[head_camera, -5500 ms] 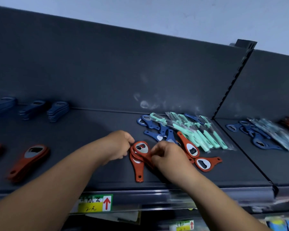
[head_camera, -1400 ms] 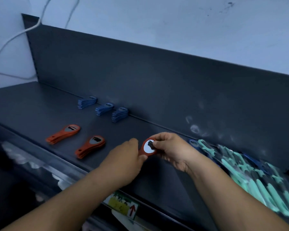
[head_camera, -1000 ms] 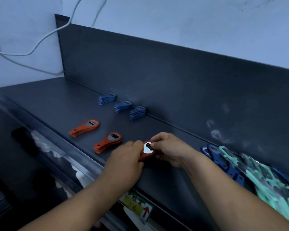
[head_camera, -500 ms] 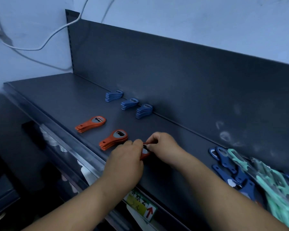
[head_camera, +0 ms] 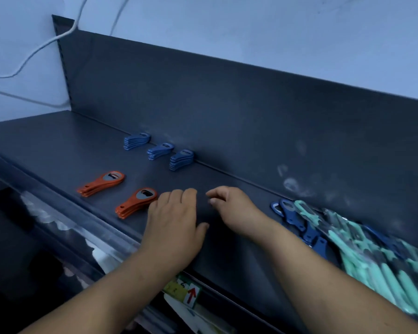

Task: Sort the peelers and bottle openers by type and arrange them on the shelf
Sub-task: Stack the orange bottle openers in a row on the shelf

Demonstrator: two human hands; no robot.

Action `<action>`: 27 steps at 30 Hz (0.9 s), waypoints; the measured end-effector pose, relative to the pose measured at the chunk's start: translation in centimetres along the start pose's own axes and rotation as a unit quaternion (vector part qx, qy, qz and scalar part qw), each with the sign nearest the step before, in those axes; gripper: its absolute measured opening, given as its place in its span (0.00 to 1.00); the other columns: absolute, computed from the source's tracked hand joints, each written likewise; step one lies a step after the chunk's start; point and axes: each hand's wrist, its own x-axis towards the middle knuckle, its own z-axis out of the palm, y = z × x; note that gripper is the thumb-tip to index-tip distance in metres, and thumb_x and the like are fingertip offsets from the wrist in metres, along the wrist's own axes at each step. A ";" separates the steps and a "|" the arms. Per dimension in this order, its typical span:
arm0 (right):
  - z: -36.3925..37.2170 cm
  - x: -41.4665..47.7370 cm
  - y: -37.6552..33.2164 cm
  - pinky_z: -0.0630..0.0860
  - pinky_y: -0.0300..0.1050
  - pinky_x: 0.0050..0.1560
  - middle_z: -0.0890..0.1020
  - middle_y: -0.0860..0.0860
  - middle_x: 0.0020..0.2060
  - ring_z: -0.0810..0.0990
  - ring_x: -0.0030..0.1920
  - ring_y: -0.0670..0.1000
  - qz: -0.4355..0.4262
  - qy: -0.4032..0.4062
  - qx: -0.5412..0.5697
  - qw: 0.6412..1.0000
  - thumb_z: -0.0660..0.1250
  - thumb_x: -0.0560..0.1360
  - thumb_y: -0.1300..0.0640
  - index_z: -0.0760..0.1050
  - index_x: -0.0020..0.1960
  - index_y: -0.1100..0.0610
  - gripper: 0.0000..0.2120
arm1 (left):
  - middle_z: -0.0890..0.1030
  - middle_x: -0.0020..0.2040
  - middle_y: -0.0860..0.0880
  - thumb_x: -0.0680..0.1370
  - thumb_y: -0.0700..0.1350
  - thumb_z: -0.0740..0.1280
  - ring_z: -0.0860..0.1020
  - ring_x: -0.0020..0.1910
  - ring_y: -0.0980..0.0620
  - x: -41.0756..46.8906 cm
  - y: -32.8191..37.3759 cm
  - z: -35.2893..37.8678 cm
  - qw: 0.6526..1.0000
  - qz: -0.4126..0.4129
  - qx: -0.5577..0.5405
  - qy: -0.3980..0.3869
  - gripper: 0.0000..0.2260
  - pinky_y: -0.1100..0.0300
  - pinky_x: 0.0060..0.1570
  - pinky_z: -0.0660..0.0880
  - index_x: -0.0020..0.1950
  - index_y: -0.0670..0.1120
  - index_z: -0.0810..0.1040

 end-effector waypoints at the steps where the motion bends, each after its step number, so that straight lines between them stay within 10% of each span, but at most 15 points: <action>1: -0.8 -0.5 0.4 0.69 0.37 0.56 0.80 0.50 0.57 0.76 0.59 0.47 -0.007 0.006 -0.010 1.000 0.62 0.79 0.59 0.76 0.62 0.55 0.13 | 0.70 0.64 0.51 0.75 0.58 0.64 0.67 0.65 0.49 0.1 0.8 0.0 1.000 0.018 -0.004 -0.003 0.26 0.56 0.61 0.63 0.69 0.51 0.63; 17: -14.5 -16.1 8.9 0.74 0.40 0.41 0.79 0.44 0.34 0.76 0.35 0.44 0.134 0.102 -0.131 0.977 0.72 0.72 0.57 0.75 0.39 0.49 0.07 | 0.72 0.63 0.52 0.79 0.54 0.60 0.68 0.63 0.49 0.1 14.4 4.5 0.944 0.236 -0.107 -0.204 0.17 0.54 0.63 0.65 0.68 0.53 0.69; 27: -15.3 -23.1 10.7 0.71 0.32 0.50 0.77 0.41 0.51 0.76 0.51 0.42 0.203 -0.059 -0.172 0.962 0.73 0.71 0.59 0.76 0.55 0.44 0.17 | 0.54 0.78 0.55 0.78 0.38 0.55 0.45 0.77 0.50 -1.7 17.1 6.0 0.868 0.386 -0.016 -0.312 0.28 0.49 0.74 0.41 0.76 0.57 0.60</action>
